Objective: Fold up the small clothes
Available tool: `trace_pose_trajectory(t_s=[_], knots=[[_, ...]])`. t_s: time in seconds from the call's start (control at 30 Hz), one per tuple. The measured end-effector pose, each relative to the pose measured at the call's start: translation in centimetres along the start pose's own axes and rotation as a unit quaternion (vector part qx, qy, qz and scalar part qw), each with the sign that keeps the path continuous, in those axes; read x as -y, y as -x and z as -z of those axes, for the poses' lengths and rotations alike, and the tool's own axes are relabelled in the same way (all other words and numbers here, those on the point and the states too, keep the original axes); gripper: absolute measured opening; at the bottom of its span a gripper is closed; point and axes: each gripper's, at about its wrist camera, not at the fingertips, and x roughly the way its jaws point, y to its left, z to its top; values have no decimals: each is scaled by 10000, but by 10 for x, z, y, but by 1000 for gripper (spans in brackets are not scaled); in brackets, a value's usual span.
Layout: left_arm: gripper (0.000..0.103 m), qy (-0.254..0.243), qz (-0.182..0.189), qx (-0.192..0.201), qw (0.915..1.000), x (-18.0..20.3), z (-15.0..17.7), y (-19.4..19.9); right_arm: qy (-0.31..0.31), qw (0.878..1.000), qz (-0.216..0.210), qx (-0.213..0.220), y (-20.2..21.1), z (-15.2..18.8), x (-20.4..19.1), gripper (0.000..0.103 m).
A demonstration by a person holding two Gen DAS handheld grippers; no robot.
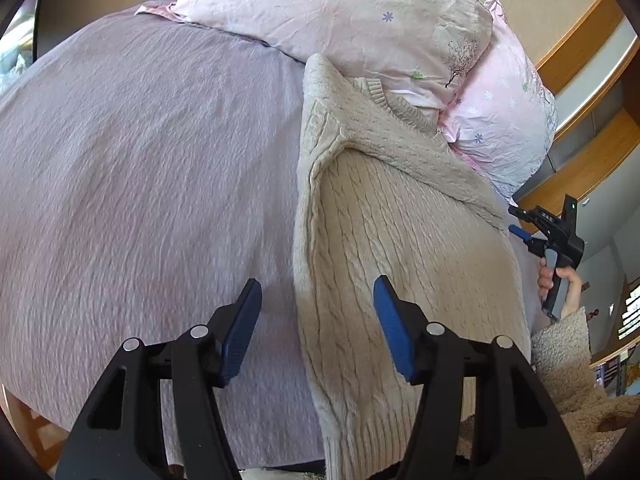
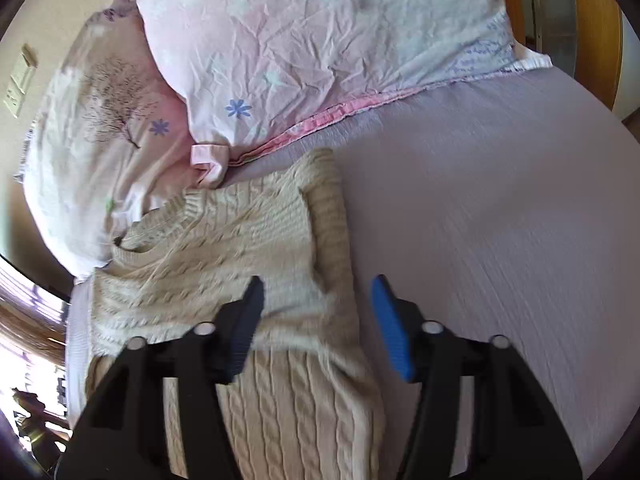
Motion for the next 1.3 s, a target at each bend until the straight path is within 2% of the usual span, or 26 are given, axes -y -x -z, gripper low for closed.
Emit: trace_pose_trajectory(t_s=[0.1, 0.13, 0.17, 0.3, 0.37, 0.4, 0.47, 0.53, 0.6, 0.67, 0.73, 0.8, 0.93, 1.03, 1.13, 1.2, 1.3], knots=[[58, 53, 229, 8, 9997, -1, 7, 3, -103, 9994, -174, -267, 28, 43, 26, 61], [58, 73, 391, -24, 9992, -1, 11, 3, -169, 9984, -321, -433, 33, 58, 35, 53], [58, 92, 535, -58, 9985, 0, 15, 3, -284, 9961, -557, -622, 37, 73, 43, 41], [48, 181, 1085, -256, 9936, 7, 39, 4, -495, 9760, -1811, -1102, 55, 135, 55, 35], [42, 241, 1298, -323, 9907, 10, 55, 7, -488, 9620, -2320, -1354, 62, 165, 55, 23], [40, 288, 1391, -340, 9893, 10, 62, 9, -458, 9596, -2404, -1387, 67, 177, 54, 21], [39, 425, 1540, -309, 9867, 9, 73, 12, -406, 9555, -2512, -1492, 72, 193, 53, 10], [32, 518, 1547, -313, 9861, 9, 79, 13, -390, 9553, -2556, -1436, 77, 200, 52, 8], [17, 556, 1472, -346, 9869, 10, 81, 12, -342, 9536, -2715, -1258, 84, 197, 49, 8], [8, 601, 1422, -398, 9872, 11, 81, 9, -290, 9518, -2869, -1049, 90, 188, 39, 8], [7, 629, 1640, -366, 9838, 15, 71, 9, -191, 9510, -2990, -760, 99, 171, 32, 7], [7, 455, 1719, -195, 9839, 24, 47, 12, -95, 9493, -3119, -382, 109, 146, 23, 7], [7, 148, 1661, 546, 9845, 45, -35, 19, 76, 9424, -3308, 491, 117, 73, 2, 7], [7, 214, 1528, 1170, 9811, 56, -110, 4, -53, 9373, -3348, 968, 94, 10, -14, 7], [7, 490, 1280, 1382, 9809, 58, -179, -41, -435, 9470, -2989, 1098, 41, -43, -23, 7], [7, 505, 892, 1367, 9853, 55, -210, -79, -705, 9574, -2607, 1021, -4, -65, -24, 7], [7, 802, 435, 918, 9916, 40, -234, -137, -1088, 9722, -1967, 651, -63, -82, -21, 7]])
